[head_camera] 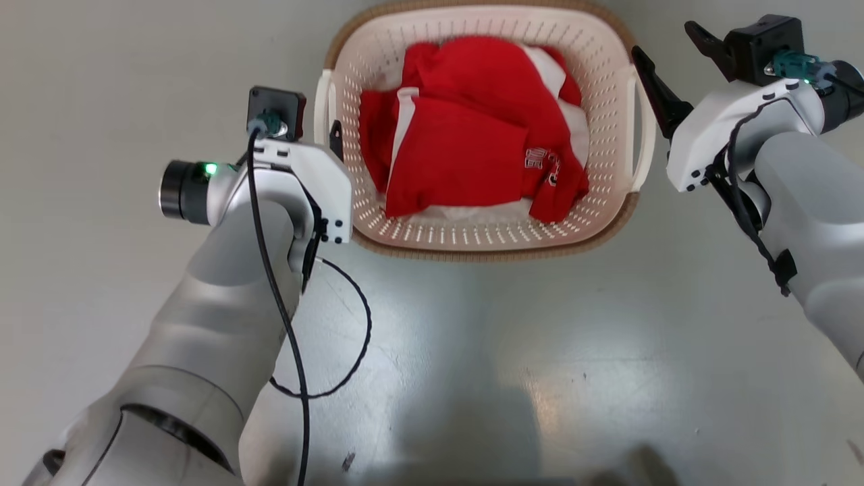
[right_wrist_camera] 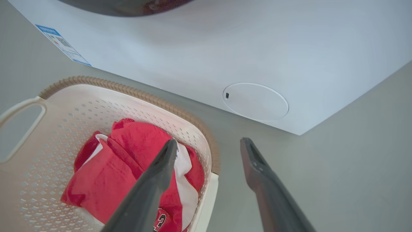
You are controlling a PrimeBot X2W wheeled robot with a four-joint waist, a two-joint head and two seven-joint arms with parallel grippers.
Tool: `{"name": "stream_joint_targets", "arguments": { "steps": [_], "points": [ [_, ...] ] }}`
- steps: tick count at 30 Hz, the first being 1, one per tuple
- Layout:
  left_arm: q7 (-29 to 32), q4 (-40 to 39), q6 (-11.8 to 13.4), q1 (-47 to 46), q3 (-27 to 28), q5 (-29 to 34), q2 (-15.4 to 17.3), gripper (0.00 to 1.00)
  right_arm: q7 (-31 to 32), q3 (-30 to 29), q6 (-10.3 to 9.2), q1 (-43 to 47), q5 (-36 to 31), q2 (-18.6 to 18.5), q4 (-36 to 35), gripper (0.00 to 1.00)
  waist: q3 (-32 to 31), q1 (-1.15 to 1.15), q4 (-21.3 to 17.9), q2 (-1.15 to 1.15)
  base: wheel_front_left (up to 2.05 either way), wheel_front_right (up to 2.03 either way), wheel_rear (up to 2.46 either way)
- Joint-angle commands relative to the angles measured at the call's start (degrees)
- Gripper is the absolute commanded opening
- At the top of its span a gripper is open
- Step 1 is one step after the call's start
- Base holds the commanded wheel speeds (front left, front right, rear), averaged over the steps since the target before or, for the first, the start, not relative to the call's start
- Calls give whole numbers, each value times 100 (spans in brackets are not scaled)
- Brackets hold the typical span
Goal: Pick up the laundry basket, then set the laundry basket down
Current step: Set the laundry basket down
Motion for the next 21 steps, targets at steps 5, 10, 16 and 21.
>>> {"name": "stream_joint_targets", "arguments": {
  "steps": [5, 10, 16, 21],
  "points": [
    [-352, -169, -102, 427, 91, -245, 175, 100, -79, -1049, 25, 767, -773, -120, -527, 100, -662, 0, -23, 0, 0, 0, 0],
    [-494, -198, -217, 804, 69, -220, 190, 100, -79, -2232, 25, 1467, -1680, -56, -1064, 100, -1271, 0, -45, 0, 0, 0, 0],
    [-512, -825, -204, 1316, 343, -112, 419, 100, -79, -3360, 25, 2291, -2637, 150, -1655, 100, -1958, 0, -97, 0, 0, 0, 0],
    [-514, -1663, -151, 2059, 856, 94, 627, 100, -80, -4054, 25, 2981, -3262, 315, -2047, 100, -2552, 0, -167, 0, 0, 0, 0]
  ]
}}
